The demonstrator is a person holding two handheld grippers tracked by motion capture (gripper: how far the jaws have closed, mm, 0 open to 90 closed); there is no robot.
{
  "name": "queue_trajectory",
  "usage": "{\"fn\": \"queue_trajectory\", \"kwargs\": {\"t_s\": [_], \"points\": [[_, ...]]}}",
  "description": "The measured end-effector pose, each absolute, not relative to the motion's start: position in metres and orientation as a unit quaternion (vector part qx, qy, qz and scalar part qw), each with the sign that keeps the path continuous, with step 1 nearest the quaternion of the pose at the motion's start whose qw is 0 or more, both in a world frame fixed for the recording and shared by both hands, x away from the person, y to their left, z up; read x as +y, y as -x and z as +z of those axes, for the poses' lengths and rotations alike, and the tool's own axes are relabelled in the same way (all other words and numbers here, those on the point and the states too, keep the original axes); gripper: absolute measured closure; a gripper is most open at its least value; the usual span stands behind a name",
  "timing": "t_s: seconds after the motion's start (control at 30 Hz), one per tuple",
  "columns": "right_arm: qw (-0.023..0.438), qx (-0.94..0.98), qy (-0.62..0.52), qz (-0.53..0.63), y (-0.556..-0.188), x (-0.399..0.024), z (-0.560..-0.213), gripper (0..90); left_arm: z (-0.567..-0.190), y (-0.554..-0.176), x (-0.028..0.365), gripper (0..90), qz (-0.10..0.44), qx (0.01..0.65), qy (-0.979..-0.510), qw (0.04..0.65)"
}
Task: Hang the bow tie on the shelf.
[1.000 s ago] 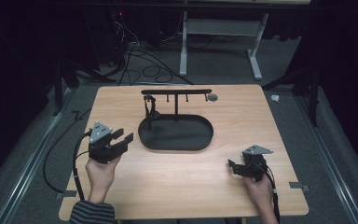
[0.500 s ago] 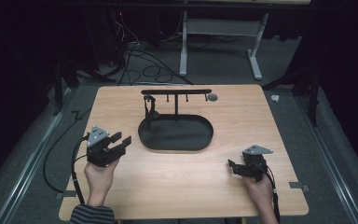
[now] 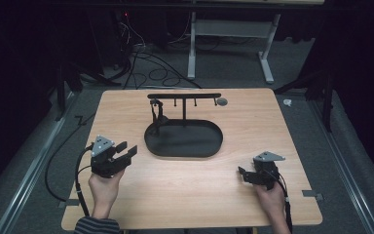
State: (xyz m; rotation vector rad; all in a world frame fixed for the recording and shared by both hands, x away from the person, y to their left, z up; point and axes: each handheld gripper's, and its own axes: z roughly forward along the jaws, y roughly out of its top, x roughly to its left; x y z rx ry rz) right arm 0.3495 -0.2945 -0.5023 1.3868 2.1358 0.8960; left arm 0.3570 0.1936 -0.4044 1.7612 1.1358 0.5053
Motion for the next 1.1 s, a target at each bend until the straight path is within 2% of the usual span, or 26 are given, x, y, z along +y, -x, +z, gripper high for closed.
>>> {"fn": "queue_trajectory", "kwargs": {"t_s": [1.1], "points": [[0.219, 0.772, -0.501, 0.324, -0.350, -0.295, -0.502, 28.7, -0.435, -0.348, 0.189, 53.8, 0.168, 0.480, -0.718, 0.476]]}}
